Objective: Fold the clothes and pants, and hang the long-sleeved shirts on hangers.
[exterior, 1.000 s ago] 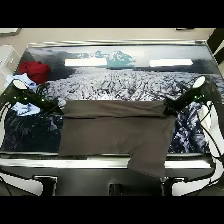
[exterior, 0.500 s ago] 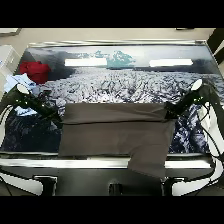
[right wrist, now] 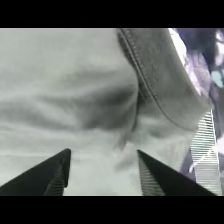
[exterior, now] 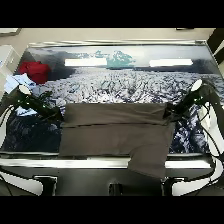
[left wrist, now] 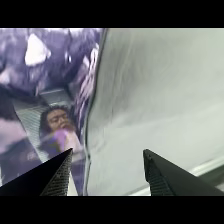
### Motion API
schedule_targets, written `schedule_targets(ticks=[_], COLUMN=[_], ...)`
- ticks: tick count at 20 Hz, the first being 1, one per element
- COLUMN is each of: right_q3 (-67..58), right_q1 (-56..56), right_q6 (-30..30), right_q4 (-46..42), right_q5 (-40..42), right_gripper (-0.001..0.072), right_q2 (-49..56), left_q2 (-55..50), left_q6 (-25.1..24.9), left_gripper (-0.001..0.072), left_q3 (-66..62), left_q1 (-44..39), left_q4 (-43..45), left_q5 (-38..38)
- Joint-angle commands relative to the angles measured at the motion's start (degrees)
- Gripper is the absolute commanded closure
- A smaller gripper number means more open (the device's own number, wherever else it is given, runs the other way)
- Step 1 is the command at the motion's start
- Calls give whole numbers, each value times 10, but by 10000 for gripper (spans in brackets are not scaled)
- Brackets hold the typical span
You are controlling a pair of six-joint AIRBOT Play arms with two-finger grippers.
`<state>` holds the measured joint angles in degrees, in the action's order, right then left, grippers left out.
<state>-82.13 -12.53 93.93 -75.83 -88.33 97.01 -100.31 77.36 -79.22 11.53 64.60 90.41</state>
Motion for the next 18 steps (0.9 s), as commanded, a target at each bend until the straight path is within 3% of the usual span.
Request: schedule_targets(ticks=[1, 4, 6, 8, 10, 18], right_q3=[-19, 9, 73, 140, 187, 218], right_q1=[-45, -112, -127, -125, -125, -125], right_q6=[-24, -12, -29, -49, -61, -63], right_q4=[-5, -18, -29, -19, 3, 28], right_q5=[-63, -79, -64, -57, -57, -58], right_gripper=[207, 198, 142, 81, 81, 84], right_q2=[-30, -92, -134, -157, -169, -173], left_q2=[25, 101, 162, 215, 249, 252], left_q6=[-5, -11, -16, -56, -97, -112], left_gripper=[203, 206, 217, 262, 261, 263], left_q3=[-7, 57, 178, 305, 392, 471], left_q1=[33, 84, 102, 103, 110, 100], left_q4=[0, 0, -1, -1, 0, -50], left_q5=[52, 36, -16, -59, -72, -140])
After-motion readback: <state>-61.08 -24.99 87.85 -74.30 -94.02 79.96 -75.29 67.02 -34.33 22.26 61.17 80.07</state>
